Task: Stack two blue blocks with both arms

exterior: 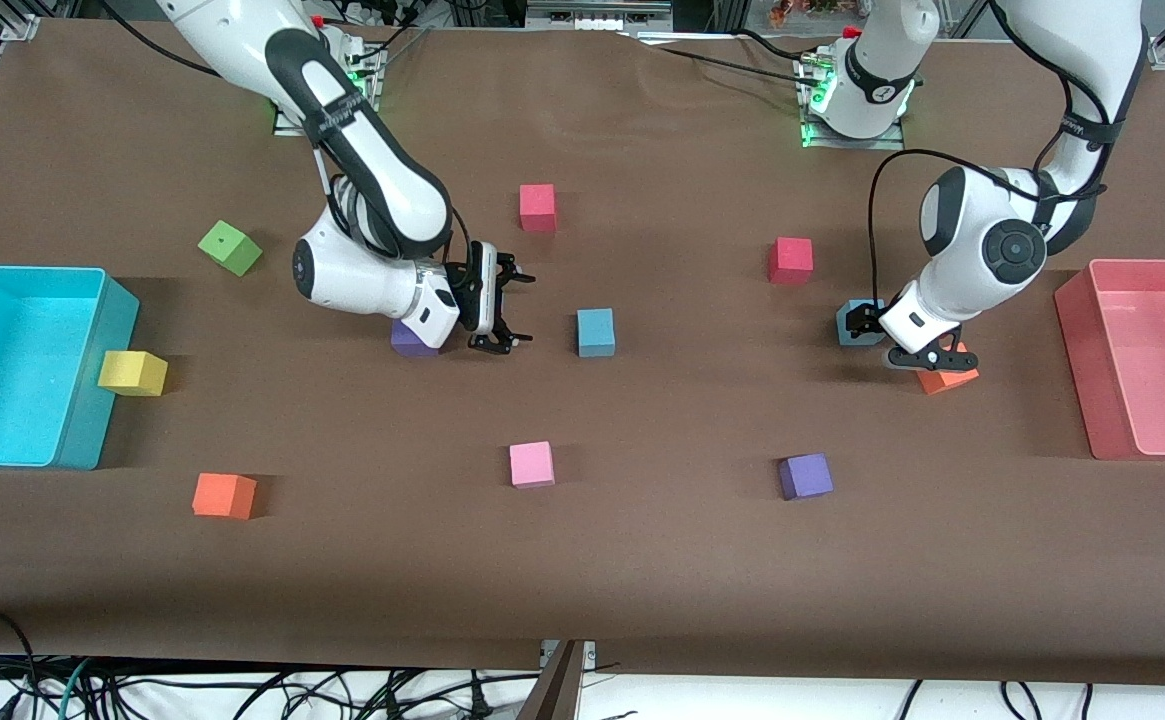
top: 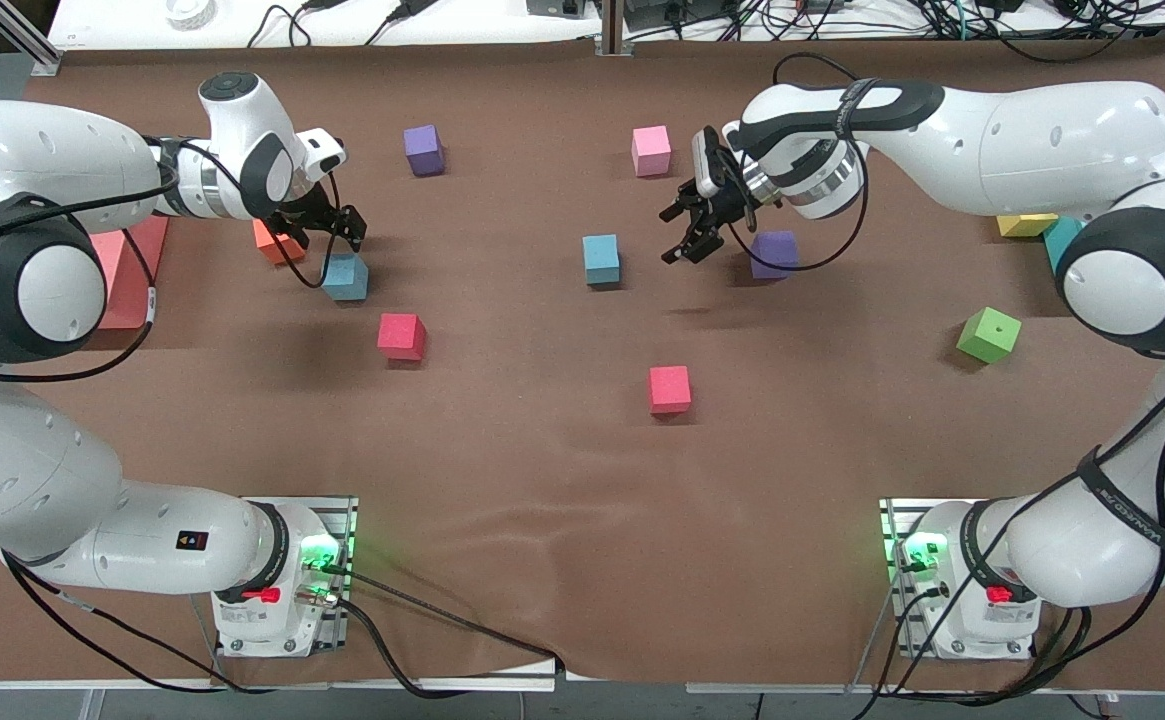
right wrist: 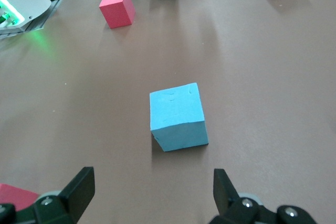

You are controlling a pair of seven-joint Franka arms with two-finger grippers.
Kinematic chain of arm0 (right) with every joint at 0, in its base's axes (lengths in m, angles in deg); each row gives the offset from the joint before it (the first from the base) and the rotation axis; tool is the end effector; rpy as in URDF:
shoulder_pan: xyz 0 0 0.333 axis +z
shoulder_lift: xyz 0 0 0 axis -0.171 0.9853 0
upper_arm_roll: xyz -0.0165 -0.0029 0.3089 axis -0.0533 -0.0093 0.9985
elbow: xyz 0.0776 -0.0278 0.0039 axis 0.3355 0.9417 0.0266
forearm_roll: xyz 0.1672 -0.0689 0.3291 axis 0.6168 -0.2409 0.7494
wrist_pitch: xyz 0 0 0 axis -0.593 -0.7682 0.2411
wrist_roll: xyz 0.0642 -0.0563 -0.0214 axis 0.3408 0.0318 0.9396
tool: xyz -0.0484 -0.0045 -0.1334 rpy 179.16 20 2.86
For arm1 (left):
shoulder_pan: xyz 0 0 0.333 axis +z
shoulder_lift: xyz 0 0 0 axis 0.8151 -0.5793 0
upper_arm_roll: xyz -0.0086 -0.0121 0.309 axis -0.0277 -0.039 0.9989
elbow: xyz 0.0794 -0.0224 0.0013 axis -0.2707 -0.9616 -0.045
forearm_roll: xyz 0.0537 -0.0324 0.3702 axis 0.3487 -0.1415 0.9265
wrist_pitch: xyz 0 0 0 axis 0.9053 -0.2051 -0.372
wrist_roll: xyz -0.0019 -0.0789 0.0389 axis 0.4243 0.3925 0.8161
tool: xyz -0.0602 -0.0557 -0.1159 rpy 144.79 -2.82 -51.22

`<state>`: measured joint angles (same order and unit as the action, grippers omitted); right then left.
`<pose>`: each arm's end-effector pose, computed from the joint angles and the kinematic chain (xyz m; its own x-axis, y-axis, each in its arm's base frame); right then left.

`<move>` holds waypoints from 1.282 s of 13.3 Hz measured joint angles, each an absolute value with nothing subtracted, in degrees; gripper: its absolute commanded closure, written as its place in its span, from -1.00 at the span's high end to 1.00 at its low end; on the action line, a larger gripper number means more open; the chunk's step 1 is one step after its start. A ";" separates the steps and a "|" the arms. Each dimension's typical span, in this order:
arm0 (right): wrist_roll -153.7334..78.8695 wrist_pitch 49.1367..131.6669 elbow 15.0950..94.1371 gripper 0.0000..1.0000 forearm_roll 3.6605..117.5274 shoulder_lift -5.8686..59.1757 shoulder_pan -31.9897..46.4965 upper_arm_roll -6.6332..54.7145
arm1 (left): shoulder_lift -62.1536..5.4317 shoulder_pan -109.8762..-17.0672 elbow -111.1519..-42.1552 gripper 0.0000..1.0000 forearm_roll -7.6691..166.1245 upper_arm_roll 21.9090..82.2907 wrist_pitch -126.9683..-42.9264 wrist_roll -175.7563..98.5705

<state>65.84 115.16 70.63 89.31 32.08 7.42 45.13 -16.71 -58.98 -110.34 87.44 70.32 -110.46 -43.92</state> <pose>0.4914 0.3424 0.1914 0.1484 0.7012 0.6974 0.9798 -0.0088 -0.1997 0.4969 -0.0384 0.2013 0.9954 -0.0461 -0.0835 -0.0458 -0.9989 0.0059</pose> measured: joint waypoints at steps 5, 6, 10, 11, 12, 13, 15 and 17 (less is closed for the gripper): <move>76.76 116.13 70.47 1.00 102.07 36.13 7.85 45.62 | -16.53 -59.28 -115.03 0.96 86.98 70.03 -116.22 -43.82; 78.30 116.14 70.45 1.00 104.24 36.66 8.13 45.69 | -16.41 -59.36 -115.44 0.90 86.98 70.00 -116.29 -43.79; 81.21 117.34 69.70 1.00 109.97 38.89 9.42 46.02 | -15.73 -59.74 -116.60 0.16 86.98 69.85 -116.30 -43.71; 81.80 117.66 69.59 1.00 110.92 39.25 9.81 46.05 | -15.73 -59.81 -116.72 -0.13 86.98 69.83 -116.30 -43.70; 82.05 117.79 69.49 1.00 111.40 39.63 10.02 46.13 | -15.64 -59.86 -116.74 -0.28 86.98 69.80 -116.32 -43.70; 82.30 117.85 69.24 1.00 112.15 40.04 10.14 46.20 | -15.41 -59.89 -116.80 -0.47 86.98 69.77 -116.31 -43.70; 83.42 117.85 68.56 1.00 114.40 40.57 10.53 46.22 | -15.32 -59.95 -116.94 -0.62 86.98 69.65 -116.23 -43.70; 84.26 117.87 68.16 1.00 115.29 40.82 11.12 46.24 | -14.32 -60.27 -116.80 -0.89 86.98 69.56 -115.10 -43.80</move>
<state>84.26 117.87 68.16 115.29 40.82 11.12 46.24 -14.32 -60.27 -116.80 86.98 69.56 -115.10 -43.80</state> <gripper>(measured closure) 0.000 0.493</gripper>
